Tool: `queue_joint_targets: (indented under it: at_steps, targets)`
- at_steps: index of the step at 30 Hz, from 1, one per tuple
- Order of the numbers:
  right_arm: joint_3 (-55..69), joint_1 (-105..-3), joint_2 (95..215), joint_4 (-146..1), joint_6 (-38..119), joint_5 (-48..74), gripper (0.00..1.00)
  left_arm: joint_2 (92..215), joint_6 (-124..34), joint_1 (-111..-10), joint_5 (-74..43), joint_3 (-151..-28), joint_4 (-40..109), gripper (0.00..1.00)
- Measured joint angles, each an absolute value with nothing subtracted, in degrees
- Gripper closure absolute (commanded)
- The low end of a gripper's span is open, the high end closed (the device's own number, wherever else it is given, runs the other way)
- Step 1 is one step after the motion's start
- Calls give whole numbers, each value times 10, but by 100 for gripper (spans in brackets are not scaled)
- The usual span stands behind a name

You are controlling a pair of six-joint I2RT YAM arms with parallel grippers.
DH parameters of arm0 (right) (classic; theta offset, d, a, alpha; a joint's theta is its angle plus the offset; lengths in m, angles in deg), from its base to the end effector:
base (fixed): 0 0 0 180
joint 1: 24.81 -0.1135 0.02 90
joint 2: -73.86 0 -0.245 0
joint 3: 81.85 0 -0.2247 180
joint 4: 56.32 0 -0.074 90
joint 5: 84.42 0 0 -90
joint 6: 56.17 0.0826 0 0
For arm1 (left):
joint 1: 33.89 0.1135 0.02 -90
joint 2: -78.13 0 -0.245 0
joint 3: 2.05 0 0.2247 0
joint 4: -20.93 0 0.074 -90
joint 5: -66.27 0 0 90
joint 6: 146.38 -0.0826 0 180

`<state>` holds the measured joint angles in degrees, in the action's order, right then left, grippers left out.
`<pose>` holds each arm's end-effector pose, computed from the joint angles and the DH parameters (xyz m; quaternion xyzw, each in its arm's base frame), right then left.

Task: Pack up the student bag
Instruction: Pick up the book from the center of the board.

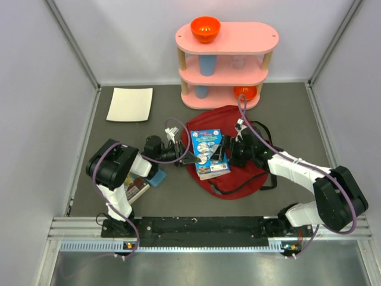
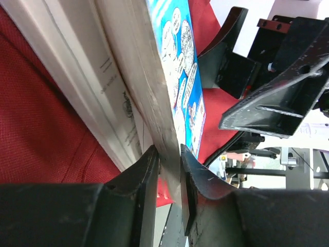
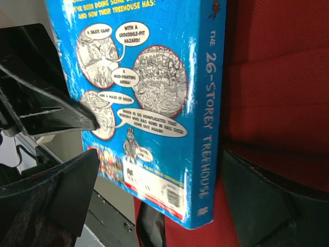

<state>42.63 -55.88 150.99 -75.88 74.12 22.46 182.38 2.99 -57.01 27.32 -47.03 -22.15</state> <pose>0.2356 0.1700 0.1688 0.0119 0.9027 0.3470 0.2542 0.2655 -0.1832 0.1227 0.0214 0.7663 -0.6163 0.1803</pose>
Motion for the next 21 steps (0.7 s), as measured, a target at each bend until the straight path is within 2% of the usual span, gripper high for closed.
queue_joint_targets:
  at_steps: [2, 4, 6, 11, 12, 19, 21]
  targets:
    - [436, -557, 1512, -756, 746, 223, 1, 1827, 41, -571, 265, -459, -243, 69]
    - [444, -550, 1515, -749, 751, 227, 5, 1825, 40, -573, 255, -453, -244, 62]
    - [453, -537, 1525, -730, 759, 240, 14, 1820, 31, -576, 244, -450, -229, 63]
    - [476, -517, 1556, -667, 782, 288, 28, 1802, -2, -585, 220, -454, -174, 63]
    - [481, -516, 1560, -657, 787, 296, 35, 1801, -10, -586, 216, -458, -160, 64]
    - [517, -515, 1568, -579, 819, 348, 50, 1801, -45, -614, 187, -494, -87, 64]
    - [519, -515, 1566, -566, 824, 360, 58, 1801, -48, -622, 184, -497, -81, 64]
